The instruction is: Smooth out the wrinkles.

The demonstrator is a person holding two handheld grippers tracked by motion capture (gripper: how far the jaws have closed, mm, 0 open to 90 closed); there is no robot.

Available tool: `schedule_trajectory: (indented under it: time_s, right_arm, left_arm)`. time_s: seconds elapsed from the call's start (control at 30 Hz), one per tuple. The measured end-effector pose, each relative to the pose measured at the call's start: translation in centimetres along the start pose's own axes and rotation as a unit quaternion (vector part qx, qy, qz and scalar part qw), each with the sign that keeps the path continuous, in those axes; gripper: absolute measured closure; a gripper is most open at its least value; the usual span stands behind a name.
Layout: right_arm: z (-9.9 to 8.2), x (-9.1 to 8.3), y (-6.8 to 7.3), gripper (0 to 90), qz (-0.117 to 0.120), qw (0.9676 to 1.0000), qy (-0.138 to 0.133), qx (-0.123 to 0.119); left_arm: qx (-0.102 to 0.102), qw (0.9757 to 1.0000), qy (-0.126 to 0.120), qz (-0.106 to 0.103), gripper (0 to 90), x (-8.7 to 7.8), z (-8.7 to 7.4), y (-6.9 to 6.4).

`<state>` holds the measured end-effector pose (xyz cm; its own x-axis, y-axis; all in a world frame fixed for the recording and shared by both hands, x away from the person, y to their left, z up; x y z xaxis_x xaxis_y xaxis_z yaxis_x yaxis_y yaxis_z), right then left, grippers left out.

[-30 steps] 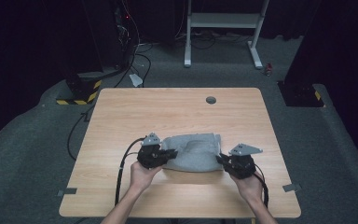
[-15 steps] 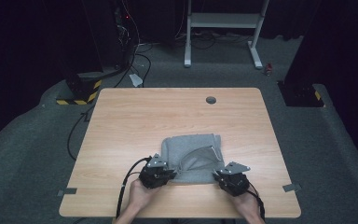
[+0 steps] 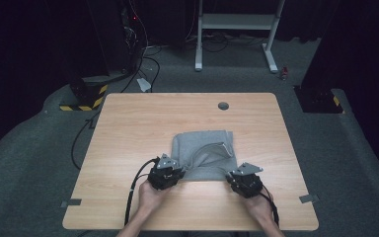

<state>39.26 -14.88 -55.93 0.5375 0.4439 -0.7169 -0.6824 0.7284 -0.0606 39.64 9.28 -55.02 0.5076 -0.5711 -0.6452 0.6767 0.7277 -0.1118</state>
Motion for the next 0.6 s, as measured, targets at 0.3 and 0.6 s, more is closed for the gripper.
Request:
schedule_trajectory:
  time_s: [0.3,0.6]
  right_arm:
    - [-2.5,-1.6,0.9,63.6,0.016,0.9999,-0.002,0.002]
    - [-1.4,-3.6,1.4,58.3,0.044,0.9984,-0.036,0.009]
  left_arm:
    - [-0.001,0.9999,0.000,-0.014,76.0,-0.9,-1.2,-1.2]
    - [0.001,0.9993,-0.028,-0.026,70.8,-2.5,-0.7,-2.2]
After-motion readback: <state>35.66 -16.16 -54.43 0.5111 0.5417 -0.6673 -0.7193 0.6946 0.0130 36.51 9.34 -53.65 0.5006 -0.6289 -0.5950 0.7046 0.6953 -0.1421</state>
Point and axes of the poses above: each handheld gripper's, and its own axes: x roughly forward along the jaws, z roughly out of its top, y roughly to its left, the point moved 7 cm from there along x, roughly forward along the jaws, and after that the axes turned 2 degrees about z, right-handed, at the moved point
